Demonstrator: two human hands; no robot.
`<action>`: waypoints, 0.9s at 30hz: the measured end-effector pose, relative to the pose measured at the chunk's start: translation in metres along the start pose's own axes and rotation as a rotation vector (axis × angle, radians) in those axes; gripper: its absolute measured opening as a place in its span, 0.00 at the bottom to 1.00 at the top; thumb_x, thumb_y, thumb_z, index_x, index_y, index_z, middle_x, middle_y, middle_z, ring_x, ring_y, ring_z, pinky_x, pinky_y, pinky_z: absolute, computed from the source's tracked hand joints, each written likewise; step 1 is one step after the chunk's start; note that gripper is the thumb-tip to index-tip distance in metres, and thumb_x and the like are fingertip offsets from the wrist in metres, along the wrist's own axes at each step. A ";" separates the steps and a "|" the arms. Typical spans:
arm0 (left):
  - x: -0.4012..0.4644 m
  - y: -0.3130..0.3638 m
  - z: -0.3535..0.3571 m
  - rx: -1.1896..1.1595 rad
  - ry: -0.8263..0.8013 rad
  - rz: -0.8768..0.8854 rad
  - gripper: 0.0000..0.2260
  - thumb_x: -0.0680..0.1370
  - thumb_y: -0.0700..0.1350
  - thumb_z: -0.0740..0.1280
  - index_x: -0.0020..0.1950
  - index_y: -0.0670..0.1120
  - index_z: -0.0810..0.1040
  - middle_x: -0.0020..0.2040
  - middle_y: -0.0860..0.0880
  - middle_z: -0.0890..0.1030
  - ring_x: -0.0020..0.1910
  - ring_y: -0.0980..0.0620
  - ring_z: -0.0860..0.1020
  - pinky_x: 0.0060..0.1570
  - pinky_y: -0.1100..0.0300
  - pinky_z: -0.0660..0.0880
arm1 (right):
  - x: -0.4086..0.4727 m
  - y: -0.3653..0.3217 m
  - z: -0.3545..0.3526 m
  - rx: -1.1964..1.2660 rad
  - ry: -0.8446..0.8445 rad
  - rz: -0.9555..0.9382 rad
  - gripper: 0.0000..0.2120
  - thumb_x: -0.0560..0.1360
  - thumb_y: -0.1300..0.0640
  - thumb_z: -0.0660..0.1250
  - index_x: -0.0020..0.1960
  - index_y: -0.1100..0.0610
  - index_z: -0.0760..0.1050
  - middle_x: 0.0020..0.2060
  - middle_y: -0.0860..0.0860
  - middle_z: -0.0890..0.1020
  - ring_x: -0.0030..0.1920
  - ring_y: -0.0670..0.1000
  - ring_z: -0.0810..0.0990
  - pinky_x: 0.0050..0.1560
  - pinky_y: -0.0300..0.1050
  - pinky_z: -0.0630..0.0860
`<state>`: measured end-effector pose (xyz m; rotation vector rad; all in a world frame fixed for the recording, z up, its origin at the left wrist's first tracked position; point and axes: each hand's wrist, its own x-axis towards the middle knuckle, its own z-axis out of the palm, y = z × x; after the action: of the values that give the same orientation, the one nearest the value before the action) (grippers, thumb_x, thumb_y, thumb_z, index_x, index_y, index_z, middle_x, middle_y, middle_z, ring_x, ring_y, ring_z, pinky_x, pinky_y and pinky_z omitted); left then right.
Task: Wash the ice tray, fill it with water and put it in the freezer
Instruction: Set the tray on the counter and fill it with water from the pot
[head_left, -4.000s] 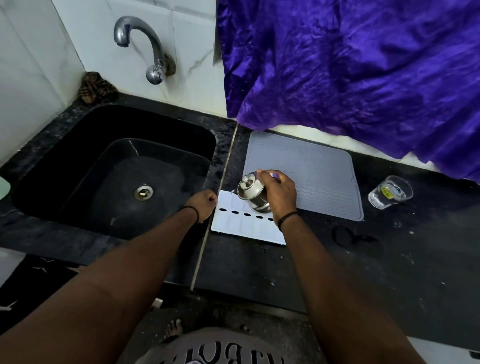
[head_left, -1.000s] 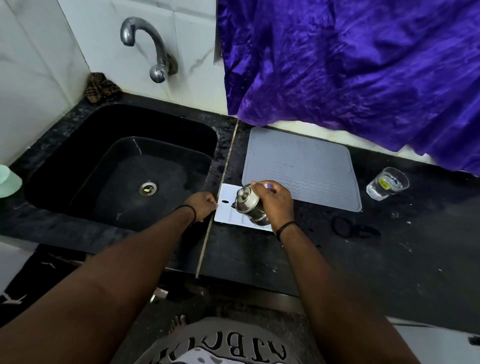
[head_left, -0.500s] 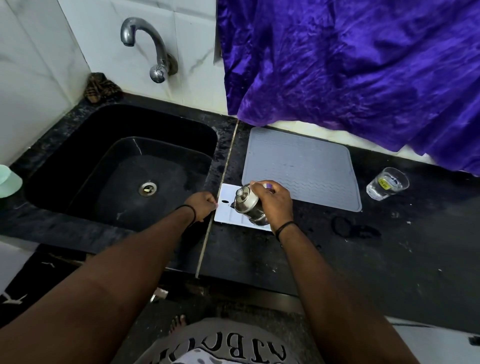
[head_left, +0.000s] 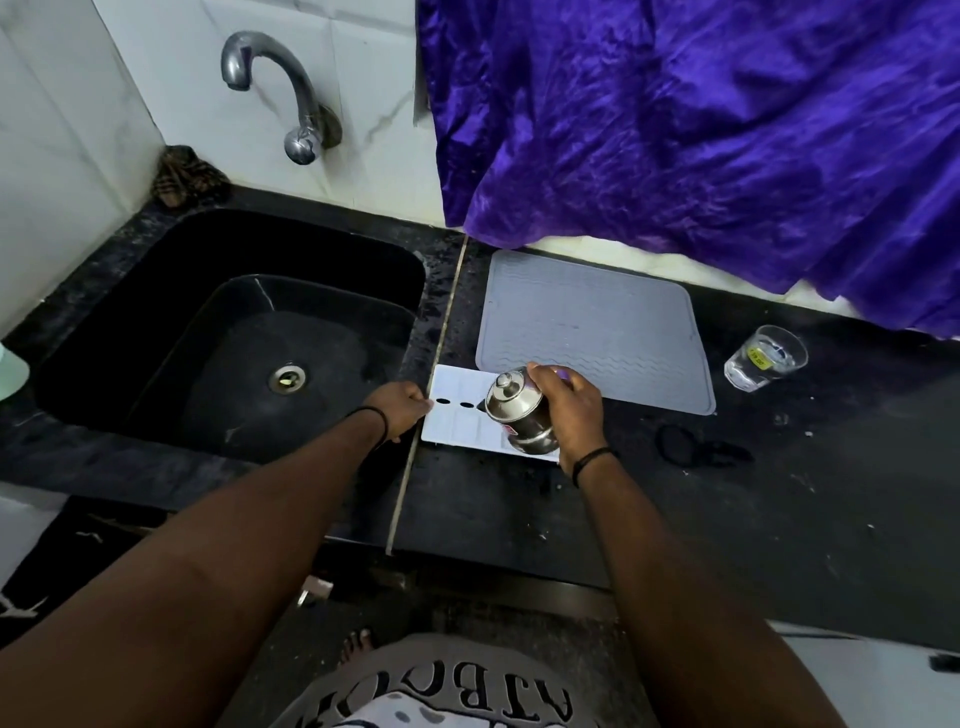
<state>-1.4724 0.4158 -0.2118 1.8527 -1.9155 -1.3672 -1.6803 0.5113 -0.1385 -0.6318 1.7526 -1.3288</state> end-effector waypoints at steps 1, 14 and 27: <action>0.001 0.000 0.000 0.011 0.001 -0.002 0.09 0.78 0.49 0.64 0.42 0.45 0.75 0.35 0.46 0.75 0.35 0.48 0.75 0.27 0.60 0.75 | 0.000 0.001 -0.002 -0.022 0.008 -0.005 0.07 0.69 0.51 0.76 0.38 0.54 0.82 0.35 0.50 0.85 0.36 0.49 0.83 0.37 0.41 0.79; 0.006 -0.003 0.003 0.042 0.000 -0.001 0.07 0.78 0.47 0.64 0.44 0.45 0.75 0.40 0.45 0.76 0.39 0.47 0.76 0.26 0.60 0.74 | 0.005 0.012 0.003 -0.199 0.014 -0.066 0.15 0.59 0.36 0.72 0.40 0.43 0.82 0.34 0.43 0.85 0.39 0.47 0.84 0.46 0.47 0.82; 0.009 -0.004 0.003 0.031 -0.002 -0.009 0.06 0.78 0.47 0.64 0.45 0.45 0.75 0.38 0.46 0.75 0.38 0.48 0.75 0.25 0.61 0.72 | 0.005 0.011 0.005 -0.203 0.029 -0.093 0.15 0.58 0.36 0.72 0.40 0.44 0.82 0.34 0.43 0.84 0.38 0.46 0.83 0.47 0.47 0.82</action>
<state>-1.4734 0.4105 -0.2201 1.8773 -1.9424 -1.3503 -1.6778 0.5084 -0.1504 -0.8188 1.9174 -1.2362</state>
